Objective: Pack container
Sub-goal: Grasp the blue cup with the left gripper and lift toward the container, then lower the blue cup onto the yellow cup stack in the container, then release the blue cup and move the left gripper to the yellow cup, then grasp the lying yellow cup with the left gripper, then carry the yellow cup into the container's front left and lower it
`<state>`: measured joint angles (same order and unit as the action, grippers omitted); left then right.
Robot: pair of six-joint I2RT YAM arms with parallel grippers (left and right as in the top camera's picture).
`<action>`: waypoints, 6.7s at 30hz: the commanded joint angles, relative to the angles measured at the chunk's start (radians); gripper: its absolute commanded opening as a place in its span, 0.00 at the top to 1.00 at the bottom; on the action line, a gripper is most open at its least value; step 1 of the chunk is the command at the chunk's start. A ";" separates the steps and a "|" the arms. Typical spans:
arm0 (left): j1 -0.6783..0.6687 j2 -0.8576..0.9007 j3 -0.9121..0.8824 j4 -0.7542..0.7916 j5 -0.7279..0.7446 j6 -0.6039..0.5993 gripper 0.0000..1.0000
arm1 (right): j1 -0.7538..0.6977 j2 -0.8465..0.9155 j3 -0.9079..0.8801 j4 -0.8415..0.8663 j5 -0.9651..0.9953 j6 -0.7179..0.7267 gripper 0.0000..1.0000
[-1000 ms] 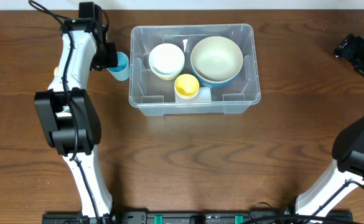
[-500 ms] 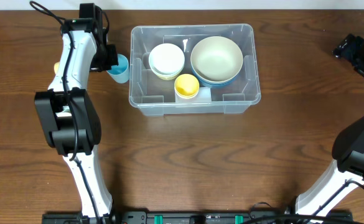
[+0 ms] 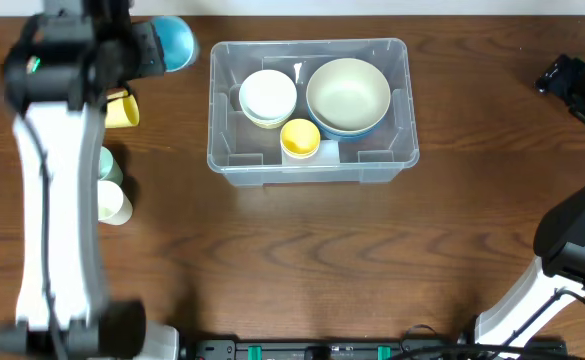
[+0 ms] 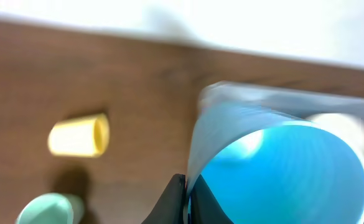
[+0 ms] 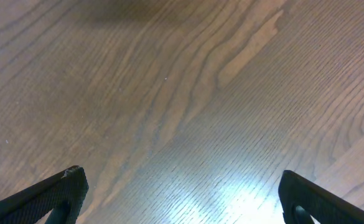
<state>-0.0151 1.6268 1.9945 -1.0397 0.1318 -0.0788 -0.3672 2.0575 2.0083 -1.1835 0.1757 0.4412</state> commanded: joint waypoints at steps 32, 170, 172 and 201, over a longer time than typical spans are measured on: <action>-0.363 0.383 -0.012 -0.157 0.050 0.210 0.94 | 0.007 -0.015 0.003 0.001 0.007 0.018 0.01; 0.043 0.780 0.058 0.006 -0.826 0.138 0.68 | 0.007 -0.015 0.003 0.001 0.007 0.018 0.01; 0.051 0.780 0.054 0.006 -0.826 0.138 0.68 | 0.007 -0.015 0.003 0.001 0.007 0.018 0.01; 0.031 0.626 0.127 -0.021 -0.724 0.025 0.94 | 0.007 -0.015 0.003 0.001 0.007 0.018 0.01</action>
<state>0.0563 2.3684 2.0724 -1.0523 -0.6888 0.0025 -0.3672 2.0575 2.0083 -1.1835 0.1757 0.4416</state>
